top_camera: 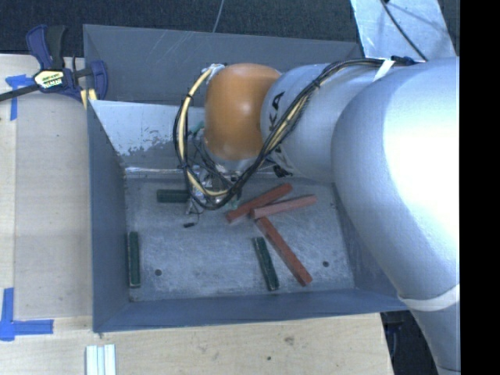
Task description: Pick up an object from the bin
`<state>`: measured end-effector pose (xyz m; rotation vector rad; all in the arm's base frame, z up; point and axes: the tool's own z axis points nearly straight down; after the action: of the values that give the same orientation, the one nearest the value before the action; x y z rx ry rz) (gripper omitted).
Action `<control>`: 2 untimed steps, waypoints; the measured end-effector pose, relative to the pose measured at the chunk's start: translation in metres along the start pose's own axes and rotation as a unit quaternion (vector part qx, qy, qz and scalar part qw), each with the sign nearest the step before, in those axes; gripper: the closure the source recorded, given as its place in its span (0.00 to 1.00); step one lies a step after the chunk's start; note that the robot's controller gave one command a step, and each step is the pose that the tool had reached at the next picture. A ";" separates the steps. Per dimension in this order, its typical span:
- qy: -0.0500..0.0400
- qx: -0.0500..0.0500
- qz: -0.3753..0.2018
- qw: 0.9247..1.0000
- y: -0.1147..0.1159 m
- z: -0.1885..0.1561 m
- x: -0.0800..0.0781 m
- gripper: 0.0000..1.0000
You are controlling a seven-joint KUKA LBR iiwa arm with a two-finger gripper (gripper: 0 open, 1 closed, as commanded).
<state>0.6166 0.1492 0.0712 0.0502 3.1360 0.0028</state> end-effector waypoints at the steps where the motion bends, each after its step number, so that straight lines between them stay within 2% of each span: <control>1: 0.005 0.002 0.003 1.000 -0.001 -0.047 -0.001 1.00; 2: 0.002 0.001 0.007 1.000 -0.002 -0.117 -0.008 1.00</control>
Offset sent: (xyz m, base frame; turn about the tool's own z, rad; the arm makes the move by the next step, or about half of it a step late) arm 0.0083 -0.0024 0.1417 0.0206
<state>0.6236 0.1472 0.1883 0.0730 3.1401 0.0001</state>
